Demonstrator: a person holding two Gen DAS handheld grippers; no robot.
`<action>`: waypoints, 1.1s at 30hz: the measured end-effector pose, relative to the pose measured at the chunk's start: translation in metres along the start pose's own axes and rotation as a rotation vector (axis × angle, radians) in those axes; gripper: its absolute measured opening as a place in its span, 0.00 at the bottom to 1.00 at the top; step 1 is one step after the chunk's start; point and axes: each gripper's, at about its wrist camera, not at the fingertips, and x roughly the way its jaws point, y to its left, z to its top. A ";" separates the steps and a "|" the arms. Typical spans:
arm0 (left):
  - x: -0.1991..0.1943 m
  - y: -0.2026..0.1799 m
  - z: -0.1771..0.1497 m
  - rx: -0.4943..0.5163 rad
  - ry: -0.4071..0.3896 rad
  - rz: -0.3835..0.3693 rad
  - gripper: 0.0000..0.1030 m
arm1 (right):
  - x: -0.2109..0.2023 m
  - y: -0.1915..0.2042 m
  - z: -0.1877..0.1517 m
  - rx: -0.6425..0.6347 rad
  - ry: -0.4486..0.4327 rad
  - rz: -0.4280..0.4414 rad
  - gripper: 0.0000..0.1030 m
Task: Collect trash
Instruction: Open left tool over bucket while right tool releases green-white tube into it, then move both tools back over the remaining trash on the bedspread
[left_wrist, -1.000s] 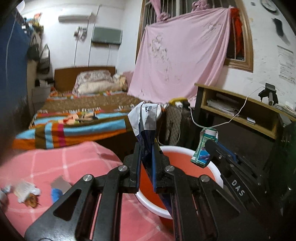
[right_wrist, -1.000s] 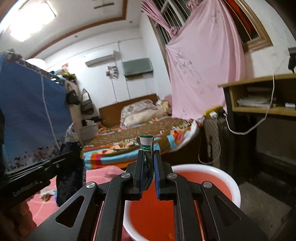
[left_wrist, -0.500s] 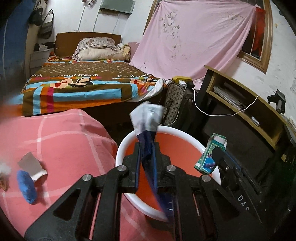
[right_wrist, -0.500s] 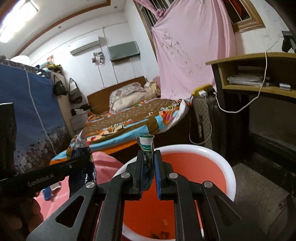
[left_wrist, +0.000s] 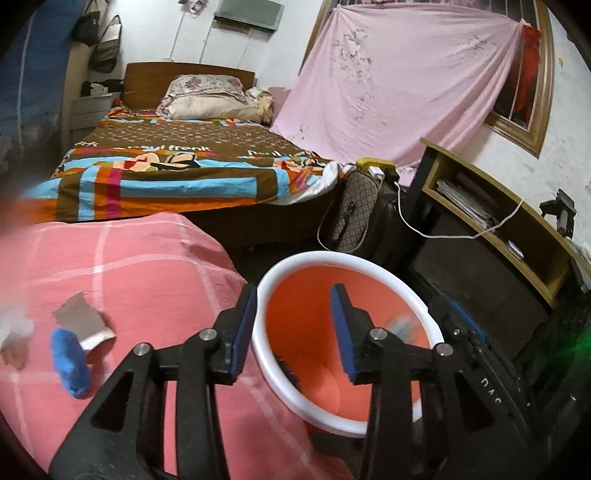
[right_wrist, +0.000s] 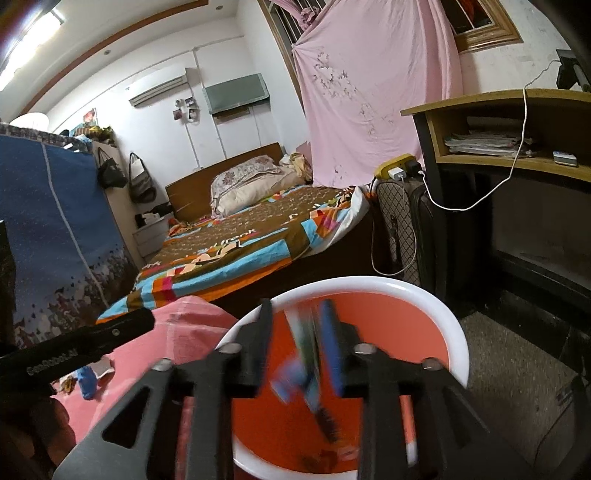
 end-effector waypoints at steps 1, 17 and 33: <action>-0.003 0.002 0.000 -0.004 -0.008 0.004 0.26 | 0.000 0.000 0.001 0.000 -0.004 0.004 0.31; -0.091 0.055 -0.008 -0.002 -0.333 0.238 0.87 | -0.034 0.045 0.007 -0.080 -0.257 0.127 0.85; -0.186 0.129 -0.048 -0.022 -0.500 0.448 0.87 | -0.067 0.125 -0.005 -0.191 -0.417 0.363 1.00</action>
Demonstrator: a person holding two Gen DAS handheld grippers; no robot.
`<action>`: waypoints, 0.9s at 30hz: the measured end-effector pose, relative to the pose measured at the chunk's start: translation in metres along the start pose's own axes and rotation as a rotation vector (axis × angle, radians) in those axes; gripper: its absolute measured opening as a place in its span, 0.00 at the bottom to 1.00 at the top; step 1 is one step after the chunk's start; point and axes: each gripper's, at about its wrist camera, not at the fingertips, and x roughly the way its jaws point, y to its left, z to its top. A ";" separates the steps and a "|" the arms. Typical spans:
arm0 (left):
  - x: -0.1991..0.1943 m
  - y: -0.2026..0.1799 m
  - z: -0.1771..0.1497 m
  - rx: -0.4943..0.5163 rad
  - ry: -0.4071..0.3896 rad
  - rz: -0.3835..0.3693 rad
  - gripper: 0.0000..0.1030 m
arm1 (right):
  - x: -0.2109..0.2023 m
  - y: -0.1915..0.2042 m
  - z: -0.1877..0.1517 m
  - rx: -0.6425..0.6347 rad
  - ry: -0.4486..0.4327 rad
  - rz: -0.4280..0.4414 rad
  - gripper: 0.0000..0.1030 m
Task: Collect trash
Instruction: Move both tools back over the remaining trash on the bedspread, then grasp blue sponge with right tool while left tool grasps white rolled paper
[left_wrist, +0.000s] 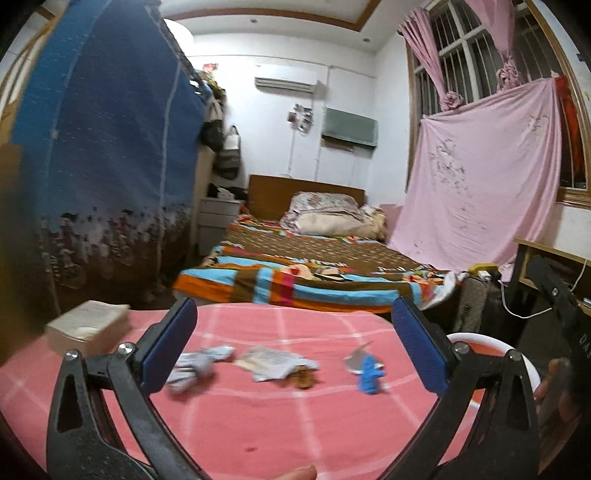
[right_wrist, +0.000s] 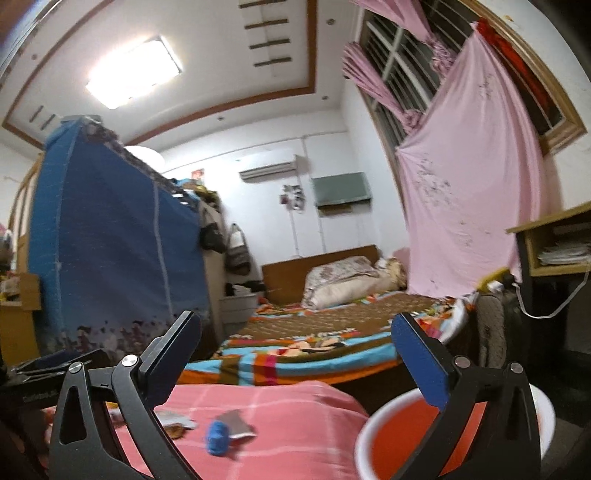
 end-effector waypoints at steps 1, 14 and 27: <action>-0.004 0.008 -0.001 0.001 -0.006 0.012 0.87 | 0.000 0.008 0.000 -0.008 -0.001 0.018 1.00; -0.011 0.071 -0.011 0.032 0.029 0.048 0.87 | 0.031 0.065 -0.022 -0.148 0.137 0.123 1.00; 0.060 0.090 -0.031 -0.083 0.404 0.025 0.85 | 0.100 0.086 -0.072 -0.252 0.588 0.116 1.00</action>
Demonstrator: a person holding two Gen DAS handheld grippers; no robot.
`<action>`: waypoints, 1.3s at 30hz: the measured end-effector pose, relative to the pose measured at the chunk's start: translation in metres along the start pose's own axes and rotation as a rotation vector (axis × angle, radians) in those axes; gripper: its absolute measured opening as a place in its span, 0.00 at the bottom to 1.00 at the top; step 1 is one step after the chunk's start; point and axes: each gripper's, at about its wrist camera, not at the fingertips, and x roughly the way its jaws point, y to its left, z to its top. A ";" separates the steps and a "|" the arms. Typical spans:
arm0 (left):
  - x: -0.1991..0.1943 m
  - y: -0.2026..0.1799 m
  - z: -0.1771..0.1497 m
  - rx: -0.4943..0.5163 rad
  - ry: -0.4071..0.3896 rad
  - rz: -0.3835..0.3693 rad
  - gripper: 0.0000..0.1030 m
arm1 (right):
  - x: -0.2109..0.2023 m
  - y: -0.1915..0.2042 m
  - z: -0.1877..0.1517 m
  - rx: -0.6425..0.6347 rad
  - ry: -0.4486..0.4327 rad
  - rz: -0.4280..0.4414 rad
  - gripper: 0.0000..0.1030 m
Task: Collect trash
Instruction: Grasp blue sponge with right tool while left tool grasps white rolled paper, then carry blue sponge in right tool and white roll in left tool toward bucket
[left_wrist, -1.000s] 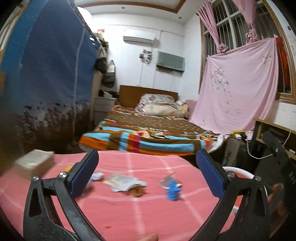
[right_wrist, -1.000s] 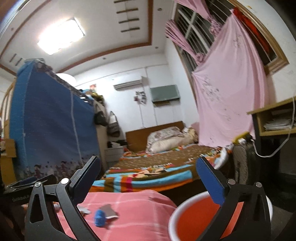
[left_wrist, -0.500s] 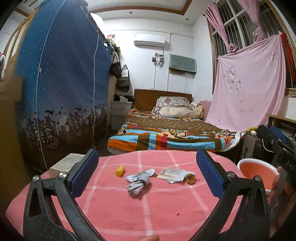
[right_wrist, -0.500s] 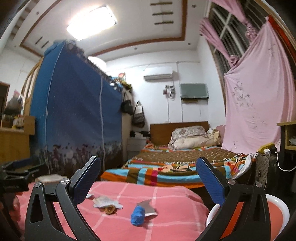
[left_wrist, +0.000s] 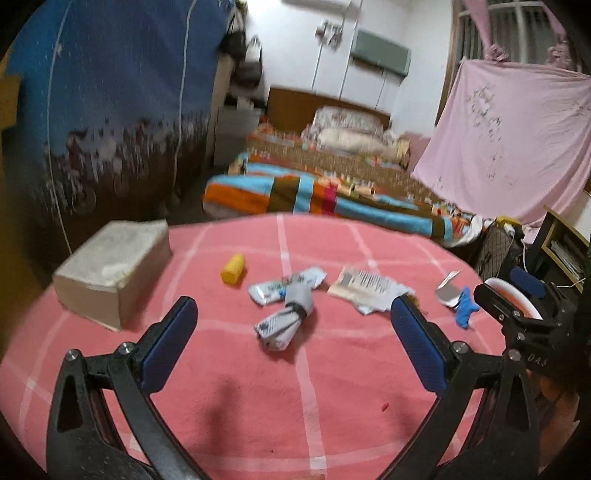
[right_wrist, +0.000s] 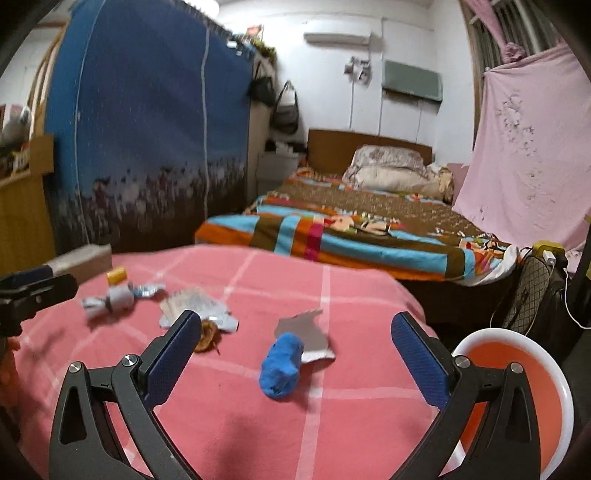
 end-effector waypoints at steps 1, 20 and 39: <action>0.006 0.000 0.000 -0.007 0.034 0.003 0.84 | 0.005 0.001 -0.001 -0.003 0.025 0.003 1.00; 0.039 0.015 -0.004 -0.102 0.213 -0.046 0.06 | 0.043 -0.017 -0.015 0.146 0.276 0.172 0.31; -0.030 -0.058 0.003 0.094 -0.137 -0.118 0.00 | -0.023 -0.042 -0.008 0.252 -0.080 0.204 0.24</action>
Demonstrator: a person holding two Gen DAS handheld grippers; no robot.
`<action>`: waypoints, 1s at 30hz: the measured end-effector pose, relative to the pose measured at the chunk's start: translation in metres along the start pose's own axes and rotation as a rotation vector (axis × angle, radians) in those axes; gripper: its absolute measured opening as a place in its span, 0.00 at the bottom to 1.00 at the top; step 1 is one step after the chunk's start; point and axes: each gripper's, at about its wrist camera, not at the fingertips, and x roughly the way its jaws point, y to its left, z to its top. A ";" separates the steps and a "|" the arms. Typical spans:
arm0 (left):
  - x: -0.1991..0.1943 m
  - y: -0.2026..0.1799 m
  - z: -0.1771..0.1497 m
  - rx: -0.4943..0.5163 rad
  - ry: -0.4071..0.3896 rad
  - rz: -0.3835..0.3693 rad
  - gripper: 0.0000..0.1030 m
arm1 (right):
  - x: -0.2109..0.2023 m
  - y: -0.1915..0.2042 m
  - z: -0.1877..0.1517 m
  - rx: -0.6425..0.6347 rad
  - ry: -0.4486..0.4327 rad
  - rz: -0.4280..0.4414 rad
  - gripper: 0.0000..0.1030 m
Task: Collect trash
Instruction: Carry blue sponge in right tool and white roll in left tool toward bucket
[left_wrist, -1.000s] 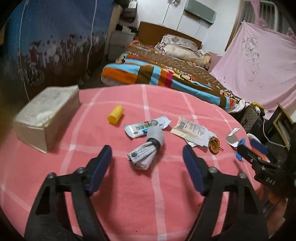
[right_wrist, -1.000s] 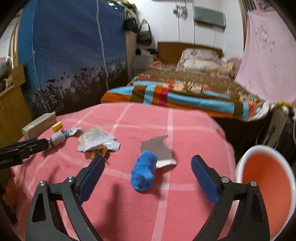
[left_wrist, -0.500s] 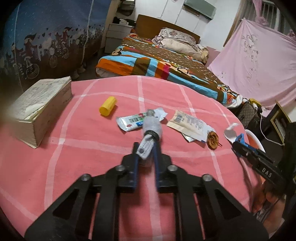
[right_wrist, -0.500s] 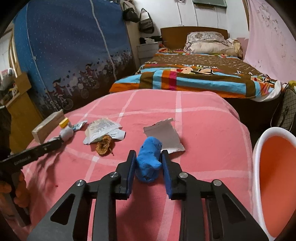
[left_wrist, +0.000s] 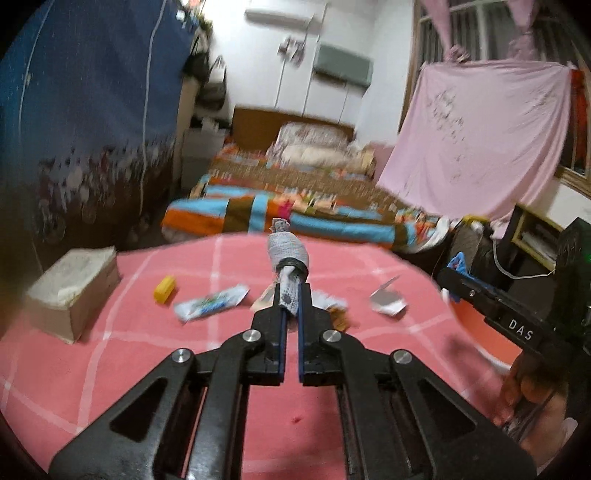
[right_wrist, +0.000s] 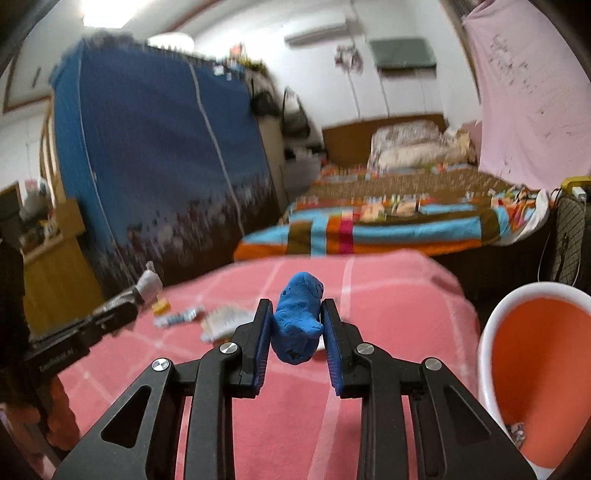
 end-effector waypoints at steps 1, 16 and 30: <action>-0.003 -0.006 0.003 0.014 -0.026 -0.007 0.00 | -0.004 -0.001 0.001 0.006 -0.024 0.000 0.24; -0.016 -0.107 0.021 0.209 -0.212 -0.189 0.00 | -0.111 -0.041 0.011 -0.020 -0.461 -0.194 0.25; 0.012 -0.197 0.003 0.322 -0.109 -0.408 0.00 | -0.138 -0.111 0.002 0.075 -0.449 -0.410 0.25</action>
